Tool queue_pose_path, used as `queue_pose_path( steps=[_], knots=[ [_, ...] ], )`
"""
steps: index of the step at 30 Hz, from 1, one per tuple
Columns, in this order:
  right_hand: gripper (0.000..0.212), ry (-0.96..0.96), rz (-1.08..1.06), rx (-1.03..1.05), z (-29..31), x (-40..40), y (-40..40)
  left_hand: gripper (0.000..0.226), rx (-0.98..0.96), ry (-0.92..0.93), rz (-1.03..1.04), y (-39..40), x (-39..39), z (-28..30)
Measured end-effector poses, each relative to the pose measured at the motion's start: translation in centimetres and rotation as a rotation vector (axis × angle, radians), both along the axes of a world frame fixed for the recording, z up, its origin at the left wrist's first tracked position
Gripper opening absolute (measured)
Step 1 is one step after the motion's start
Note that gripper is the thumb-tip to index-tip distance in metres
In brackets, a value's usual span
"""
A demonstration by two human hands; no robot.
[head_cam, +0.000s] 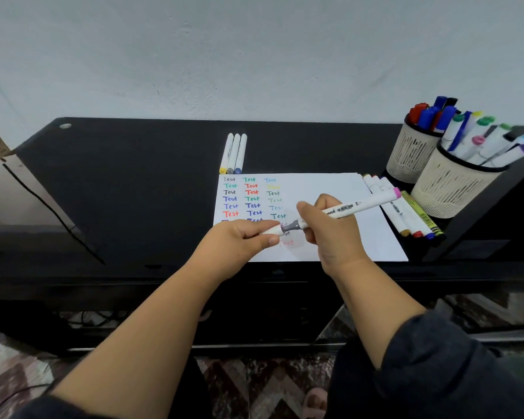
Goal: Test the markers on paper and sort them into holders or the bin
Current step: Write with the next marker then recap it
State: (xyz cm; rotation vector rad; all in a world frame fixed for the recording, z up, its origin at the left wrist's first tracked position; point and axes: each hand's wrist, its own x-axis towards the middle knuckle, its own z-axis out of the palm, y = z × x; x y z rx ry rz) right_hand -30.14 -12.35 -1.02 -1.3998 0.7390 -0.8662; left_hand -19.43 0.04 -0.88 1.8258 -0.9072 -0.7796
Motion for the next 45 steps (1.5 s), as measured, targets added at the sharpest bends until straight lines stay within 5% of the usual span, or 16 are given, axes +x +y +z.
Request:
queue_pose_path(
  steps=[16,25,45],
  knots=[
    [0.024,0.042,0.341,0.044,0.8,-0.5,0.2,0.025,-0.076,0.091,0.04,0.1,0.6,0.4],
    [0.035,0.01,0.257,0.035,0.9,-0.2,0.2,0.009,-0.078,0.133,0.018,0.2,0.9,0.7],
    [0.026,0.015,0.123,0.108,0.7,0.4,-0.5,0.018,-0.014,0.024,0.146,-1.1,0.3,0.8]
  ],
)
